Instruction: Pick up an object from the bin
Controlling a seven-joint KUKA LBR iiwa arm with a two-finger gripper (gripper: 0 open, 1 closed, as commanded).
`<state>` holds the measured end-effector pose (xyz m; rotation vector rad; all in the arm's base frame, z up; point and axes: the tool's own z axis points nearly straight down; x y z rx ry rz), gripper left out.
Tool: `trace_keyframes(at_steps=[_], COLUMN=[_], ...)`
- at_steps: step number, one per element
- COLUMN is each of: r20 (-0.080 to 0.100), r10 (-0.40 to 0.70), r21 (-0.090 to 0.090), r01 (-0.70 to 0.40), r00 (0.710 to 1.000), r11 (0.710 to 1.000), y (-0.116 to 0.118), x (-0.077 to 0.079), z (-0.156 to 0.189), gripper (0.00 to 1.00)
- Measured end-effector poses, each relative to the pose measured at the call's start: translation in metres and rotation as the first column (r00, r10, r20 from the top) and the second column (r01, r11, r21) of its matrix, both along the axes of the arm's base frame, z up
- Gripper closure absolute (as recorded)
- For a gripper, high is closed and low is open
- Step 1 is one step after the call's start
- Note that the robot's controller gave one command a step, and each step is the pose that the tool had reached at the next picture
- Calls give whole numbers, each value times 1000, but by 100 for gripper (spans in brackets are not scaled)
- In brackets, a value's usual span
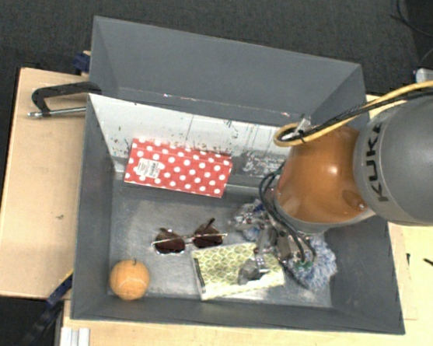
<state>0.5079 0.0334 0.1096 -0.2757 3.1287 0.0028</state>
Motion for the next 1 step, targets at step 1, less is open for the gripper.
trace_keyframes(at_steps=[1], r20=[5], r10=[-225], r21=[2], r01=[225], r00=[974], r11=[974], y=[54], x=[18], z=[-5], gripper=[0])
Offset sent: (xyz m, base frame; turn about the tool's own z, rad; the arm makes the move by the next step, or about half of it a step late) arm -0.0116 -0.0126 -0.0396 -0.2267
